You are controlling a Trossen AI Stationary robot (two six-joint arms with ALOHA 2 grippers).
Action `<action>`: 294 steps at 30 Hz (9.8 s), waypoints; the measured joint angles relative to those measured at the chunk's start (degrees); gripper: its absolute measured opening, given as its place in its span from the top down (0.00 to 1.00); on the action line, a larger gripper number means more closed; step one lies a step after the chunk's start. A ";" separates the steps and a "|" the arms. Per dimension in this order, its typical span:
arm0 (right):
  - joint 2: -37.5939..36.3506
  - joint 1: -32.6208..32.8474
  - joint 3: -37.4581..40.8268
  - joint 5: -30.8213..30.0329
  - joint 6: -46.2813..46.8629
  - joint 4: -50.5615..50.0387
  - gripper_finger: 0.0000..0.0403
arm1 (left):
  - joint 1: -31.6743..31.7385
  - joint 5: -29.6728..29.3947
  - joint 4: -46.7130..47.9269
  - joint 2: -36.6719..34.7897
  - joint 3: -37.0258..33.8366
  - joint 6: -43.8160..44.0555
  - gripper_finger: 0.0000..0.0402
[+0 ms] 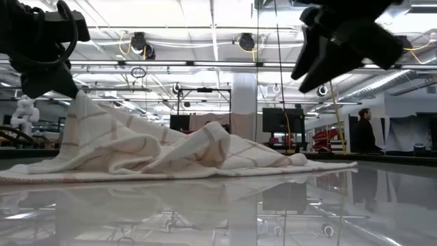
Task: Roll towel
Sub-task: Fold the white checkered towel
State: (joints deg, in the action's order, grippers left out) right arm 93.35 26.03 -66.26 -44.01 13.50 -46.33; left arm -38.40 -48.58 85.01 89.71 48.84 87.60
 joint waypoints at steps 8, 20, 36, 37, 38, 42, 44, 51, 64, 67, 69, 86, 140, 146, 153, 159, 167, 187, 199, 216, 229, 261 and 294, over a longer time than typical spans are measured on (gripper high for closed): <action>-9.05 -23.35 11.66 28.47 -25.00 21.45 0.44 | 0.01 -0.60 -0.43 0.00 0.02 -1.02 0.98; -5.17 -48.23 16.50 60.18 -33.44 26.31 0.45 | 0.01 -0.70 -0.55 0.00 0.02 -1.04 0.97; -3.30 -35.34 23.78 55.19 -17.55 45.84 0.47 | 0.01 0.05 -0.59 -0.02 0.02 -1.39 0.97; -3.05 -35.28 23.81 55.22 -17.59 45.64 0.48 | 0.01 0.07 -0.63 -0.01 0.02 -1.37 0.97; -2.63 -35.22 23.82 55.39 -17.59 45.64 0.49 | 0.01 0.07 -0.61 -0.02 0.02 -1.34 0.97; -0.39 -35.33 23.82 56.29 -18.65 47.15 0.58 | 0.01 0.07 -1.26 -0.02 0.02 -1.35 0.97; 1.11 -35.32 23.83 56.31 -19.06 48.36 0.62 | 0.01 0.07 -1.80 -0.02 0.02 -1.34 0.97; 3.25 -35.31 23.50 56.17 -20.25 47.15 0.85 | 0.01 0.04 -2.01 -0.02 0.04 -2.30 0.97; -11.80 -26.32 23.41 54.47 -18.44 27.43 0.99 | 0.01 0.02 -1.94 -0.02 0.04 -2.47 0.97; -13.69 -22.52 23.41 55.80 -12.04 20.95 0.99 | 0.01 0.02 -1.97 -0.02 0.04 -2.46 0.97; -14.44 -20.05 23.43 57.05 -6.73 18.28 0.98 | 0.03 -0.05 -1.99 -0.02 0.04 -2.46 0.97; -21.52 -15.94 23.41 34.80 -1.77 16.75 0.43 | 0.08 -1.03 -2.05 -0.02 0.04 -2.42 0.97; -16.80 -12.73 36.18 36.71 19.72 32.53 0.53 | 0.14 -1.44 -2.47 0.00 0.04 -0.97 0.97; -15.81 -13.71 37.49 36.32 24.39 35.47 0.54 | 0.14 -1.44 -2.56 0.00 0.04 -0.97 0.97; -13.27 -13.69 37.79 34.26 26.38 36.21 0.63 | 0.14 -1.57 -2.65 0.00 0.02 -1.00 0.97; -13.00 -13.72 37.83 32.89 26.35 36.72 0.91 | 0.14 -2.15 -2.68 0.00 0.02 -1.04 0.97; -17.37 -13.69 37.83 35.93 26.36 34.92 0.99 | 0.14 -2.67 -2.67 0.00 0.02 -1.04 0.97; -18.12 -13.68 37.83 39.38 26.06 34.46 0.98 | 0.14 -5.07 -3.42 0.00 0.02 -1.00 0.97; -30.14 -19.63 35.75 36.14 21.21 25.24 1.00 | 0.12 -7.45 4.36 0.00 0.02 9.85 0.97; -33.03 -42.14 17.55 32.51 -4.27 6.73 1.00 | -0.75 -8.72 4.07 0.00 0.07 10.69 0.97; -32.91 -45.07 15.94 39.52 -3.27 -2.04 1.00 | -3.83 -7.65 4.44 0.00 0.07 9.02 0.97; -29.88 -30.37 21.58 43.41 -4.09 28.28 0.54 | -7.77 -8.83 4.42 0.00 0.07 9.10 0.97; 29.29 -5.67 -11.21 21.83 -25.68 42.77 0.65 | -7.75 -5.61 2.48 -0.02 0.07 7.57 0.97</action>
State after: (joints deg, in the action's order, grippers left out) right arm 122.64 20.36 -77.47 -22.18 -12.18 -3.56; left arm -46.15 -54.19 87.49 89.69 48.90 95.17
